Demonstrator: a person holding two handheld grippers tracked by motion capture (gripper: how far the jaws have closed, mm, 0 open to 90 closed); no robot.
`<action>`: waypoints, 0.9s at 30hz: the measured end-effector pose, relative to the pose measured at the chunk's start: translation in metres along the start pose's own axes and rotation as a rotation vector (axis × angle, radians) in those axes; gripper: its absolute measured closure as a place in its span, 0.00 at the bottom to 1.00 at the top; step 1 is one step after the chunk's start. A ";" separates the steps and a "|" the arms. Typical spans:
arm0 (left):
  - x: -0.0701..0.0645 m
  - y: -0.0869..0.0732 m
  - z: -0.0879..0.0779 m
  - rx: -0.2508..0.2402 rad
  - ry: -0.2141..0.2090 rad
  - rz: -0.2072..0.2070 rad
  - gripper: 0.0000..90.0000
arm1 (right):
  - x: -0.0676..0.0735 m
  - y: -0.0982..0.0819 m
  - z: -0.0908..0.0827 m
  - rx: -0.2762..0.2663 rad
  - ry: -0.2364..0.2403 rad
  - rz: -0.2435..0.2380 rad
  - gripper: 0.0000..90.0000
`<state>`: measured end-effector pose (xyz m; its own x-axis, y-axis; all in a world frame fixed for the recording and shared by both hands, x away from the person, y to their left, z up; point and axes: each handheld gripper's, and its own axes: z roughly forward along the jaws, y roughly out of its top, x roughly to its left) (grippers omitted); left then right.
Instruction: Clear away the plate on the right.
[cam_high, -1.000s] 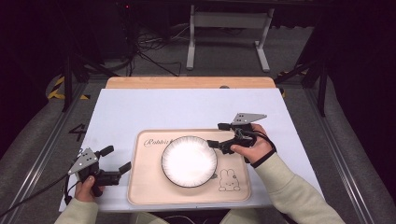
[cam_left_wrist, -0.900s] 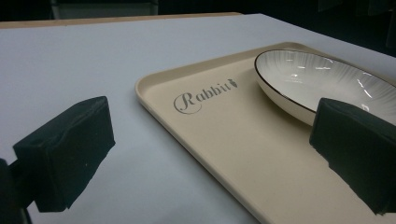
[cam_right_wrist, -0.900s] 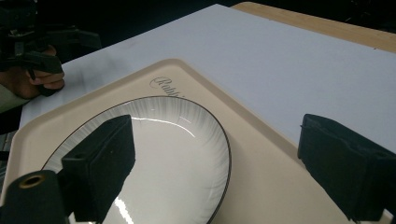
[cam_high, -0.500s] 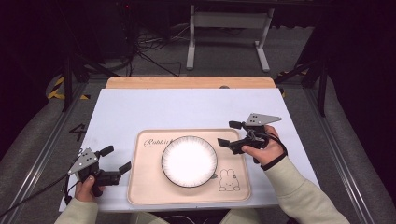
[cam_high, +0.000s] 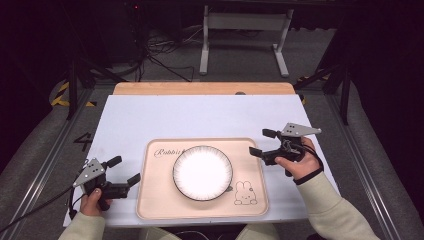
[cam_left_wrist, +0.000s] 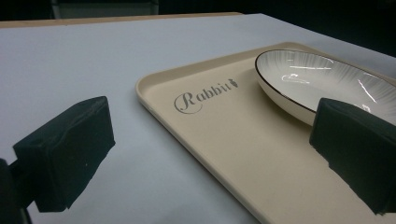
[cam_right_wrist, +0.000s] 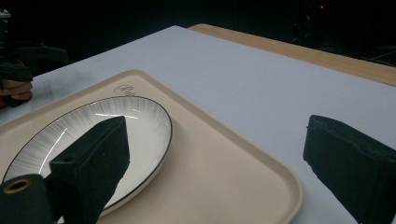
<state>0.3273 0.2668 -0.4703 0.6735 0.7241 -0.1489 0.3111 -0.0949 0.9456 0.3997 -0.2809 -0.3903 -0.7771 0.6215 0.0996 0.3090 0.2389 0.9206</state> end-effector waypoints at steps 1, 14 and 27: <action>0.000 0.000 0.000 0.000 0.000 0.000 0.00 | -0.001 -0.001 -0.003 -0.005 -0.006 0.002 0.08; 0.000 0.000 0.000 0.000 0.003 -0.004 0.00 | -0.026 -0.025 -0.041 -0.045 -0.095 0.047 0.07; 0.000 0.000 0.000 0.002 0.001 -0.002 0.00 | -0.032 -0.060 -0.051 -0.086 -0.117 0.077 0.05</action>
<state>0.3272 0.2665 -0.4702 0.6720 0.7251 -0.1503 0.3137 -0.0948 0.9448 0.3784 -0.3536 -0.4292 -0.6821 0.7194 0.1315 0.3133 0.1249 0.9414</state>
